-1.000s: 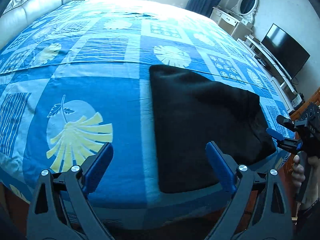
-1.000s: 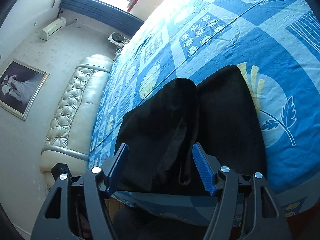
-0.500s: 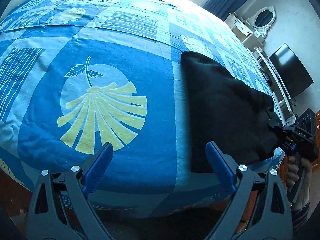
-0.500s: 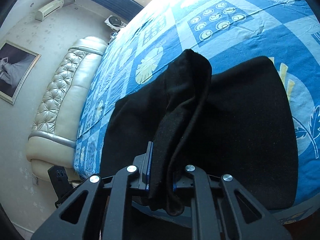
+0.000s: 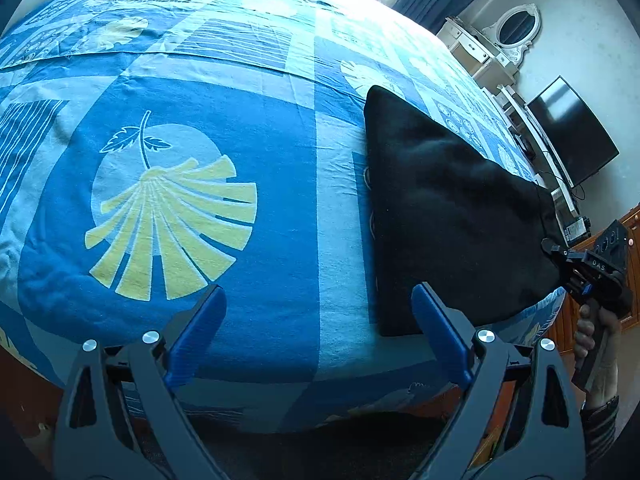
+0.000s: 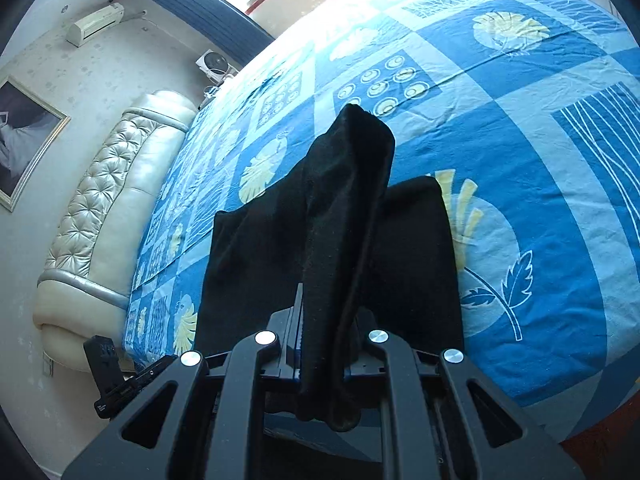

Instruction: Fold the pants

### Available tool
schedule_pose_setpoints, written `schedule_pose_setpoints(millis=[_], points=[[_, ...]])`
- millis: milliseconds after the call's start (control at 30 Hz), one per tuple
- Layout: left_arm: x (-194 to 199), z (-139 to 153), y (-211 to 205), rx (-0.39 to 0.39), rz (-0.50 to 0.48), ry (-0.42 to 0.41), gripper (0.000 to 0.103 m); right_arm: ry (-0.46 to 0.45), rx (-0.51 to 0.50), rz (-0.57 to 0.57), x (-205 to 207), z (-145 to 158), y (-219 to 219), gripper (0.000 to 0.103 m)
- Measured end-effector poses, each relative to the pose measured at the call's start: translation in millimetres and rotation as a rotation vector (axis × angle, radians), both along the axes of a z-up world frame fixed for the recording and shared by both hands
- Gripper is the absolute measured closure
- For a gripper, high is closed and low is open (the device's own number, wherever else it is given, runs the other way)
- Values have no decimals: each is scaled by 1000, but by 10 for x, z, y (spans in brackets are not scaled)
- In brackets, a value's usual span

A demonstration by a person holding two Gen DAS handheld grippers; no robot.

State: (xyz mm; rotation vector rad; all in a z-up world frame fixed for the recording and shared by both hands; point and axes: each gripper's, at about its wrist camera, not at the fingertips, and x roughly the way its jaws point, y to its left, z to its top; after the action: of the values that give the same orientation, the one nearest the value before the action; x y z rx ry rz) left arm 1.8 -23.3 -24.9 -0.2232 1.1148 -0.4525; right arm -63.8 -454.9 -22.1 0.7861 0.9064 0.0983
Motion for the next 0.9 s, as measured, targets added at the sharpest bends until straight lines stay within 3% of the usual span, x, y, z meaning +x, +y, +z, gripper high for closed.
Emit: schedule_pose_setpoints(millis=[267,433,667,767,833,867,900], points=[[16,-35,-70,0,-6,13,9,6,124,-37,-16,-388,-166,90],[18,-68,-101,1,-7,23,9,-15,210,-47,-50,-487,-234,90],[58,-133,-86,-14,-7,53,9,-30,254,-47,-136,-498,-292,87],[95,-157,-74,-37,-13,70,9,-33,242,-64,-245,-414,-372,75],[131,-166,-54,-73,-27,80,9,-73,241,-101,-373,-304,-444,52],[154,-177,-42,-96,-36,88,9,-95,240,-127,-447,-254,-480,31],[185,-198,-32,-118,-43,101,9,-113,241,-138,-501,-221,-504,27]])
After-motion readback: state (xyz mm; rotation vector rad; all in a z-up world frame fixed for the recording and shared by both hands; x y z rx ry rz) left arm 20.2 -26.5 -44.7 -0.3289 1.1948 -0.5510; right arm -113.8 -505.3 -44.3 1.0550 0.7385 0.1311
